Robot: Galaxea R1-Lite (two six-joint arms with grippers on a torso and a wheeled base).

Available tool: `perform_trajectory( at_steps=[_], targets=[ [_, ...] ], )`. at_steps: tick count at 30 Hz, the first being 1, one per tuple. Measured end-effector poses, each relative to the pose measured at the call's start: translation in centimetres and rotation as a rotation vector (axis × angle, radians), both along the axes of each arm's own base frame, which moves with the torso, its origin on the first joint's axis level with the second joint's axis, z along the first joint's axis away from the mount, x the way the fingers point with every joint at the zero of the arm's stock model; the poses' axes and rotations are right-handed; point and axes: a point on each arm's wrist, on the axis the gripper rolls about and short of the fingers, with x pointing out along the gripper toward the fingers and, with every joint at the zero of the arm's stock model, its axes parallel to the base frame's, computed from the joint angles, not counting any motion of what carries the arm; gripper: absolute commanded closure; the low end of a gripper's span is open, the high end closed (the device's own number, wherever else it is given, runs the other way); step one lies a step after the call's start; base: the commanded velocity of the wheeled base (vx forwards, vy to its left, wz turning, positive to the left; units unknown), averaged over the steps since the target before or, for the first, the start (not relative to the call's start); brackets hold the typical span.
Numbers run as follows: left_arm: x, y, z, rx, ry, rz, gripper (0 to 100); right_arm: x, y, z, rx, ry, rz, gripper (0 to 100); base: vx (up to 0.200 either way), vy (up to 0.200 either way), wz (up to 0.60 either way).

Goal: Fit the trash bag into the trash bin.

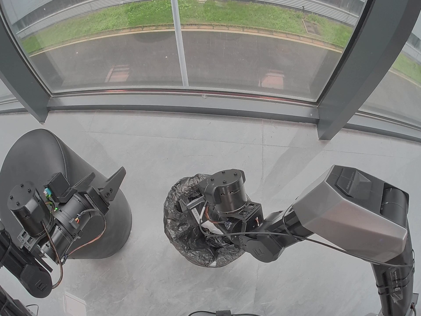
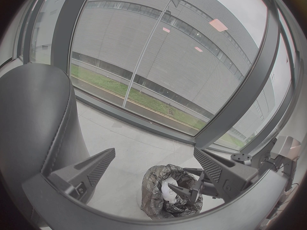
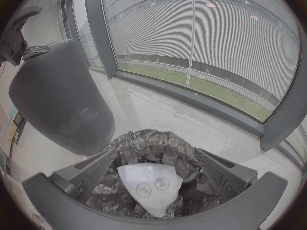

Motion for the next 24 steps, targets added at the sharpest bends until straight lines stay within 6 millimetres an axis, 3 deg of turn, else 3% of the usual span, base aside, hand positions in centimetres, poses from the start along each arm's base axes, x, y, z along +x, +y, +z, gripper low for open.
perform_trajectory(
  at_steps=[10,16,24],
  targets=[
    [0.0,0.0,-0.1,0.001,0.005,-0.002,0,-2.4,-1.3,-1.1,0.024,0.349,0.171,0,0.0,0.0,0.0],
    [0.1,-0.1,-0.2,0.003,0.009,-0.002,0,-0.7,-0.5,0.6,0.094,0.373,0.177,0,0.0,0.0,0.0],
    [0.2,-0.1,-0.3,0.004,0.013,-0.002,0,2.3,0.4,-1.0,0.083,0.384,0.148,0,0.0,0.0,0.0]
  ],
)
